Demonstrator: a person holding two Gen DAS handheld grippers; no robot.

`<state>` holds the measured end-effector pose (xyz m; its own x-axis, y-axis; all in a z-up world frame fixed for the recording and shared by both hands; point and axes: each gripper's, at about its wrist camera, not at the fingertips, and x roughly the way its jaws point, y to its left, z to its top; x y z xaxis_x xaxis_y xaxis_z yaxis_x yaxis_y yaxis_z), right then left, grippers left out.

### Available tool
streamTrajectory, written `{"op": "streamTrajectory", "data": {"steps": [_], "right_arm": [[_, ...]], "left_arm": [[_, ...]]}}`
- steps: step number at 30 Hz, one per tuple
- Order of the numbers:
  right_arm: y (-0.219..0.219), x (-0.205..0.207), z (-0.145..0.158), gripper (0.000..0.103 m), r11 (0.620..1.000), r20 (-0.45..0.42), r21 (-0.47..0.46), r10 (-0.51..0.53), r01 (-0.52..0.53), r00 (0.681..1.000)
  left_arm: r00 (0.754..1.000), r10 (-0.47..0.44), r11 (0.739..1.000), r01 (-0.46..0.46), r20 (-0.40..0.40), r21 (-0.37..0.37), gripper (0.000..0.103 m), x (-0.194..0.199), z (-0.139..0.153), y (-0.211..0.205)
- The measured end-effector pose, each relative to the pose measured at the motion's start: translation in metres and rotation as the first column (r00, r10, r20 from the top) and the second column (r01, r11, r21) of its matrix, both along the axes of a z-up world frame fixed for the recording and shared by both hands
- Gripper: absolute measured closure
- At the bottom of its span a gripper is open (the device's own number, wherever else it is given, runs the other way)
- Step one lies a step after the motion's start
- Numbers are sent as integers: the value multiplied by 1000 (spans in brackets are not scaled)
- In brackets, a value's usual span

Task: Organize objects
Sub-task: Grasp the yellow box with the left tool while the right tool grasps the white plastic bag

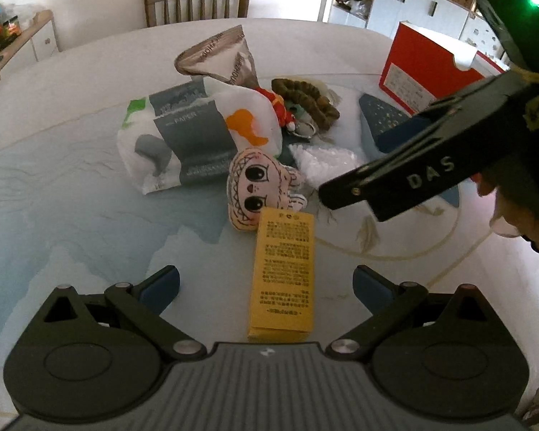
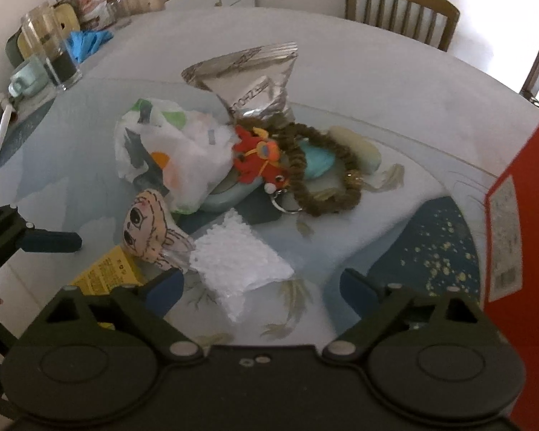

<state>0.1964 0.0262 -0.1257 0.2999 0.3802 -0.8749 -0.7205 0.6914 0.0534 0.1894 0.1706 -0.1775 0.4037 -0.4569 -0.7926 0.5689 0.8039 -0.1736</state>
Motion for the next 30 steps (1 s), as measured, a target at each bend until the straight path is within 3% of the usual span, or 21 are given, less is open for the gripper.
{"op": "streamTrajectory", "data": {"steps": [14, 20, 27, 30], "right_arm": [[12, -4, -6, 29, 999, -1, 11, 43, -43, 999], [13, -9, -4, 45, 998, 14, 5, 61, -61, 998], [7, -16, 2, 67, 998, 36, 19, 65, -66, 997], [4, -19, 5, 76, 998, 43, 19, 60, -61, 997]], "left_arm": [[1000, -15, 1000, 15, -3, -13, 2, -3, 2, 1], [999, -40, 999, 40, 4, 1, 26, -10, 6, -2], [999, -39, 999, 39, -3, 5, 68, -14, 10, -3], [999, -36, 999, 36, -1, 5, 72, -16, 12, -2]]}}
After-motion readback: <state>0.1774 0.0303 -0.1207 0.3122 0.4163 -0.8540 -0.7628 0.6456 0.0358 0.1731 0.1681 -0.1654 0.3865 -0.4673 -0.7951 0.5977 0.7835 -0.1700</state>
